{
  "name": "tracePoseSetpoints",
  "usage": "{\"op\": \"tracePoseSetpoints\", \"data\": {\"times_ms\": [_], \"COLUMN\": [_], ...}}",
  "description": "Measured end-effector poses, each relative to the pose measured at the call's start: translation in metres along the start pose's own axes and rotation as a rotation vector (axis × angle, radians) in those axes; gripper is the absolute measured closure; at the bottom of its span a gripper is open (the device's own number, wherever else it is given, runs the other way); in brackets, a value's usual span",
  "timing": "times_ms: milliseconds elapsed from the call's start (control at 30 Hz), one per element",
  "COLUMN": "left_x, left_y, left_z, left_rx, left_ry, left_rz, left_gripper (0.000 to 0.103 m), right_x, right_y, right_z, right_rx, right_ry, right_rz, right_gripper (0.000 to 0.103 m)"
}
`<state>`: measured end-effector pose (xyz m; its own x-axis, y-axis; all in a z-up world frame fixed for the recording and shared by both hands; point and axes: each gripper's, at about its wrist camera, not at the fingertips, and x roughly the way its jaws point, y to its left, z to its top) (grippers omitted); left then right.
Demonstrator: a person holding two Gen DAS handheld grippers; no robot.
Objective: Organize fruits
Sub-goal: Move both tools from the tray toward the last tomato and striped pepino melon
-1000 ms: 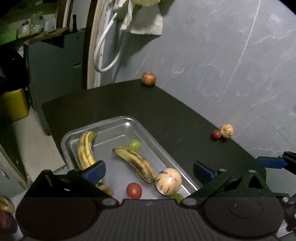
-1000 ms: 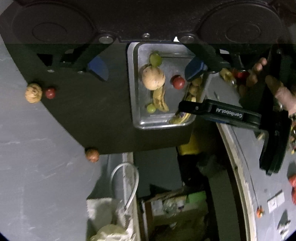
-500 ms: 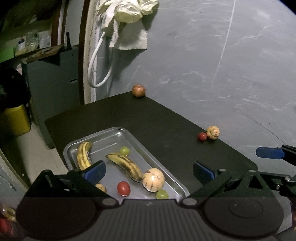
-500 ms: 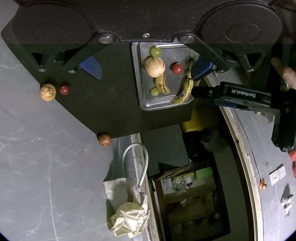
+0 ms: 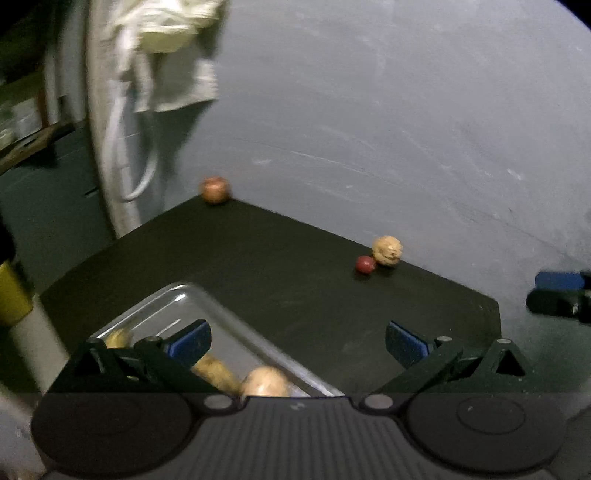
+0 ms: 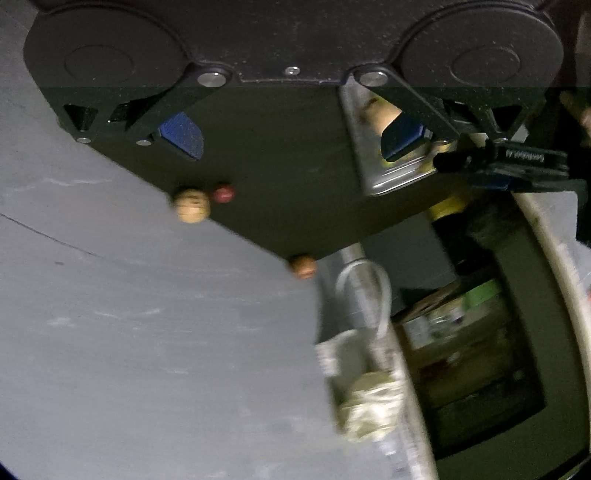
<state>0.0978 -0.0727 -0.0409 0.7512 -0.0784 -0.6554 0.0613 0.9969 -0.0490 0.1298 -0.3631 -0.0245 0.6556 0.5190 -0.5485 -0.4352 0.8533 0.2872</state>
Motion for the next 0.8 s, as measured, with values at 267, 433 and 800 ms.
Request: {"op": "tracePoseSetpoints", "data": {"times_ms": [267, 433, 800], "left_x": [0.091, 0.153, 0.262], "left_y": [-0.031, -0.042, -0.044], "left_z": [0.034, 0.049, 0.063], "left_rx": [0.311, 0.446, 0.493], "left_ry": [0.049, 0.054, 0.098], "left_rz": [-0.151, -0.248, -0.408], "left_gripper": [0.001, 0.001, 0.024], "right_x": [0.029, 0.069, 0.162], "right_y": [-0.032, -0.043, -0.062], "right_z": [0.018, 0.037, 0.046], "right_rx": [0.128, 0.205, 0.272], "right_ry": [0.001, 0.012, 0.067], "right_rz": [-0.156, -0.239, -0.337], "right_gripper": [0.001, 0.001, 0.001]}}
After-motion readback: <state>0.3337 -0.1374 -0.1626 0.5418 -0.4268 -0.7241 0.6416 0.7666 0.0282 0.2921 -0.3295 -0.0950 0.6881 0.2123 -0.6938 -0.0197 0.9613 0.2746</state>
